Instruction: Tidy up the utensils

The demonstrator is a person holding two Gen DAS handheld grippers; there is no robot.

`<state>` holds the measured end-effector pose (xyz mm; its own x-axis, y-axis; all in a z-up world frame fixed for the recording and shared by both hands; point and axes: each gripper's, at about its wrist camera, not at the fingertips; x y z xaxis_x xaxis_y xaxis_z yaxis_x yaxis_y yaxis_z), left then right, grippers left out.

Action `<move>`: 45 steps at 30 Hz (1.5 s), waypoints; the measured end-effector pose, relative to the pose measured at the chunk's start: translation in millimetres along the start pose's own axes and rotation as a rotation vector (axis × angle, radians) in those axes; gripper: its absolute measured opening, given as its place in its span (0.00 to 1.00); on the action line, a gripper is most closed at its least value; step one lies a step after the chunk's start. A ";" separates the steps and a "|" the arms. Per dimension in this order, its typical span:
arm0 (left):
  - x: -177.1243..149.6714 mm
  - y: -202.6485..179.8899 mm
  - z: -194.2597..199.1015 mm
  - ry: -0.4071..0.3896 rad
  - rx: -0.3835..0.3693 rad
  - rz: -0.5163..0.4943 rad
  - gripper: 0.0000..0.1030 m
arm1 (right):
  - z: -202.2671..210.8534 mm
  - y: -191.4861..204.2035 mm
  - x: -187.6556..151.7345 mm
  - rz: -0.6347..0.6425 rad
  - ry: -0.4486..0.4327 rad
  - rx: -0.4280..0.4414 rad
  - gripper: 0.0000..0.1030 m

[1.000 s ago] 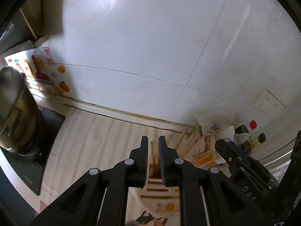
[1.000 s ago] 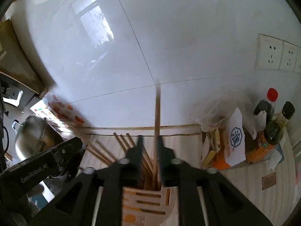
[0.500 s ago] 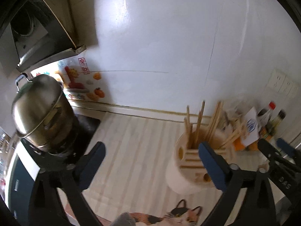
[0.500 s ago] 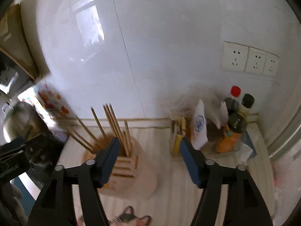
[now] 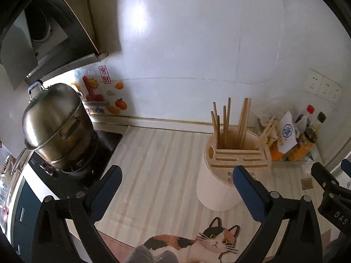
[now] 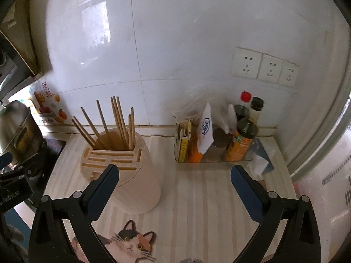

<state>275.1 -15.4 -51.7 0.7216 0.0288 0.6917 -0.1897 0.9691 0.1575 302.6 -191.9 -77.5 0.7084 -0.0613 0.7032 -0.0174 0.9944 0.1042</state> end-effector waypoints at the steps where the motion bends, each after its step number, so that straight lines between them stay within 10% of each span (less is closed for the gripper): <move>1: -2.5 3.8 7.8 -0.010 -0.007 0.000 1.00 | 10.4 2.1 -3.4 -0.001 -0.013 -0.006 1.00; 23: -93.1 93.8 187.9 -0.158 -0.117 -0.020 1.00 | 241.7 61.1 -106.3 -0.034 -0.224 -0.110 1.00; 45: -111.3 82.4 235.7 -0.178 -0.074 0.004 1.00 | 299.3 48.9 -117.4 -0.007 -0.253 -0.087 1.00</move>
<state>22.1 3.6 50.4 0.5904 -0.0049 0.8071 -0.1381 0.9846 0.1070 7.4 -161.8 55.5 0.5088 -0.0767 0.8575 0.0549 0.9969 0.0566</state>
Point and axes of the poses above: each gripper's, at about its wrist camera, not at the fingertips, and z roughly against the way its jaws point, y to its left, x to its top, and after that the axes turned 7 degrees about x, right-handed
